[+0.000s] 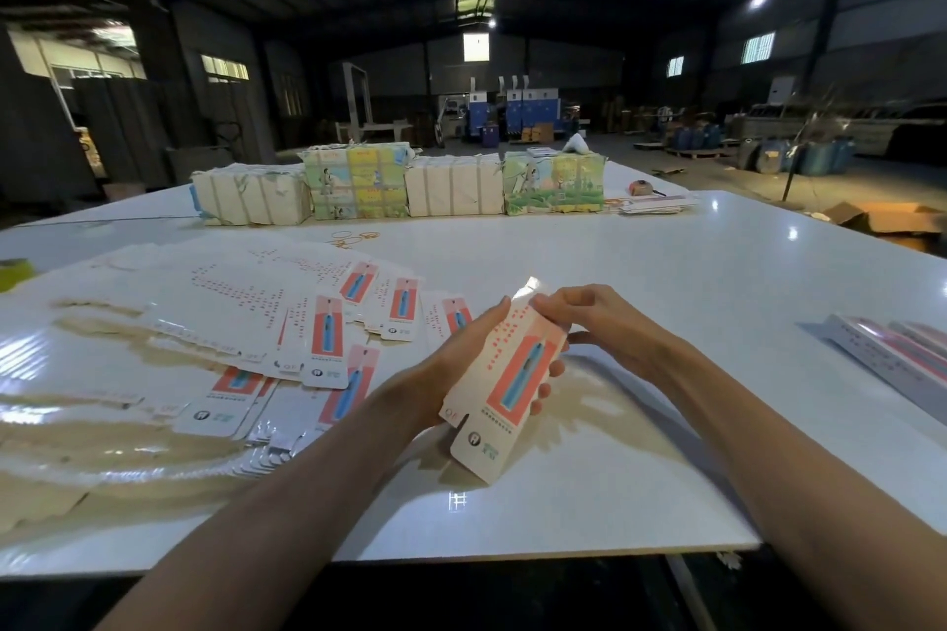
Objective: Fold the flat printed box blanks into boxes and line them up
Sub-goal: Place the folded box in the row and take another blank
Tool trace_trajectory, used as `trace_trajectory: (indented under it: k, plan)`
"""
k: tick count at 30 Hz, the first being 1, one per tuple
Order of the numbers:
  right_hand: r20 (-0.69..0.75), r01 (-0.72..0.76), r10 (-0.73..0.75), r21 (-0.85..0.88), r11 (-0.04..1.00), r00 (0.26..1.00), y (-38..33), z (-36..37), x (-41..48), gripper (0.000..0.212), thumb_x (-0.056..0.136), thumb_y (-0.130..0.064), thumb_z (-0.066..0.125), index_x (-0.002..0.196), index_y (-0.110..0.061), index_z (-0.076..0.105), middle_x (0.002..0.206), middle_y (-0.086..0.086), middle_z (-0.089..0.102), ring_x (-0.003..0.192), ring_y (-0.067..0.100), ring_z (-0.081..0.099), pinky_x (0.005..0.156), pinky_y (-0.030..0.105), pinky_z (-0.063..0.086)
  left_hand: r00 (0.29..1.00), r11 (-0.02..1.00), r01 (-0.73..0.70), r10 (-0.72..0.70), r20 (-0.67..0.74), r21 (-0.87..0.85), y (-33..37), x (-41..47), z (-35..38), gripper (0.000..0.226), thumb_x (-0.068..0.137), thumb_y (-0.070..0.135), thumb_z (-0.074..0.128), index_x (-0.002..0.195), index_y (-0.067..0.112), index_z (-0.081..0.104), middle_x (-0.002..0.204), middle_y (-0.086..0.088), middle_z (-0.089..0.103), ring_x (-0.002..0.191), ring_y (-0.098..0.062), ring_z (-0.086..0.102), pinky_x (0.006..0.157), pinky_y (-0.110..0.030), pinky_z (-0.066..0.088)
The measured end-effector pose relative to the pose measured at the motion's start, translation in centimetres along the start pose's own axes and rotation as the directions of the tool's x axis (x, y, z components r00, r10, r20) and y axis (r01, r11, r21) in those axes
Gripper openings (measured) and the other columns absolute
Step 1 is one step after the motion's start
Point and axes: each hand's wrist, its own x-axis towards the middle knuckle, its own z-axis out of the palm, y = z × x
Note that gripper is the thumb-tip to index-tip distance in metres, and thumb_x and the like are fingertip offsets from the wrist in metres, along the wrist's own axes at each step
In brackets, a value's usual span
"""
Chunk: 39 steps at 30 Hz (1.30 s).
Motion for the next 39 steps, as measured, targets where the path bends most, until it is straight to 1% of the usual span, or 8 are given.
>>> trace_trajectory:
  k: [8, 13, 17, 22, 27, 31, 35, 39]
  plan:
    - [0.019, 0.045, -0.051, 0.239, 0.970, 0.999, -0.1, -0.2, 0.2, 0.036, 0.093, -0.042, 0.070, 0.090, -0.007, 0.081, 0.099, 0.016, 0.077, 0.093, 0.028, 0.074, 0.089, 0.037, 0.055, 0.998, 0.998, -0.040, 0.042, 0.036, -0.039, 0.5, -0.4, 0.4, 0.059, 0.105, 0.063, 0.036, 0.108, 0.025, 0.081, 0.108, -0.016, 0.075, 0.086, -0.031, 0.075, 0.074, -0.038, 0.064]
    - [0.019, 0.093, -0.105, 0.326, 0.941, 0.994, -0.1, 0.1, -0.1, 0.035, 0.100, -0.037, 0.065, 0.094, -0.004, 0.077, 0.100, 0.016, 0.074, 0.097, 0.030, 0.072, 0.091, 0.037, 0.055, 0.996, 0.998, -0.009, 0.014, 0.090, -0.055, 0.8, -0.6, 0.3, 0.064, 0.094, 0.068, 0.041, 0.126, 0.017, 0.061, 0.104, -0.008, 0.075, 0.083, -0.023, 0.075, 0.074, -0.034, 0.063]
    - [0.009, 0.109, -0.126, 0.449, 0.887, 0.992, -0.3, 0.5, 0.0, 0.038, 0.099, -0.034, 0.064, 0.103, 0.003, 0.072, 0.116, 0.020, 0.069, 0.104, 0.026, 0.068, 0.091, 0.033, 0.056, 0.998, 0.988, 0.068, -0.065, 0.028, -0.141, 0.3, 0.5, 1.1, 0.059, 0.092, 0.069, 0.047, 0.104, 0.012, 0.056, 0.078, -0.004, 0.061, 0.055, -0.012, 0.057, 0.054, -0.021, 0.053]
    - [-0.013, 0.121, -0.131, 0.477, 0.870, 0.991, 0.2, 1.5, 0.4, 0.032, 0.101, -0.030, 0.069, 0.111, 0.000, 0.072, 0.094, 0.015, 0.068, 0.093, 0.028, 0.069, 0.082, 0.032, 0.058, 0.996, 0.986, -0.009, -0.006, -0.091, -0.166, -1.0, 1.8, 0.2, 0.059, 0.095, 0.075, 0.049, 0.101, 0.017, 0.060, 0.079, -0.001, 0.062, 0.058, -0.011, 0.060, 0.056, -0.024, 0.053]
    - [-0.002, 0.096, -0.107, 0.457, 0.884, 0.994, 0.5, 2.3, 0.4, 0.059, 0.097, -0.023, 0.075, 0.144, -0.032, 0.042, 0.104, 0.021, 0.076, 0.089, 0.031, 0.073, 0.085, 0.040, 0.063, 0.991, 0.940, -0.099, 0.064, -0.114, -0.327, -1.1, 1.9, -0.3, 0.059, 0.102, 0.066, 0.048, 0.114, 0.010, 0.064, 0.094, -0.011, 0.070, 0.069, -0.021, 0.070, 0.063, -0.031, 0.058]
    - [-0.101, 0.166, -0.136, 0.412, 0.896, 0.986, 0.1, 2.1, 0.2, 0.056, 0.095, -0.032, 0.077, 0.141, -0.023, 0.047, 0.108, 0.017, 0.078, 0.098, 0.032, 0.077, 0.082, 0.043, 0.065, 0.963, 0.984, -0.160, 0.136, -0.234, -0.084, -1.4, 1.6, 0.9, 0.065, 0.097, 0.076, 0.042, 0.131, 0.025, 0.063, 0.115, -0.015, 0.076, 0.093, -0.031, 0.079, 0.073, -0.039, 0.063]
    - [-0.158, 0.217, -0.178, 0.279, 0.936, 0.971, 0.0, 1.2, 0.0, 0.049, 0.093, -0.043, 0.078, 0.130, -0.022, 0.055, 0.111, 0.009, 0.080, 0.103, 0.030, 0.077, 0.086, 0.037, 0.063, 0.853, 0.925, -0.242, 0.346, -0.390, 0.292, -0.5, 0.9, 1.6, 0.039, 0.087, 0.079, 0.042, 0.123, 0.065, 0.037, 0.110, 0.016, 0.066, 0.078, 0.008, 0.074, 0.051, -0.021, 0.057]
    - [-0.139, 0.234, -0.206, 0.227, 0.945, 0.969, 0.3, 1.8, 0.2, 0.045, 0.096, -0.037, 0.078, 0.133, -0.028, 0.054, 0.110, 0.010, 0.081, 0.103, 0.031, 0.077, 0.083, 0.037, 0.065, 0.843, 0.861, -0.273, 0.429, -0.325, 0.429, 0.1, 0.7, 1.4, 0.087, 0.077, 0.079, 0.068, 0.147, 0.071, 0.016, 0.104, 0.036, 0.064, 0.085, 0.014, 0.071, 0.050, -0.019, 0.056]
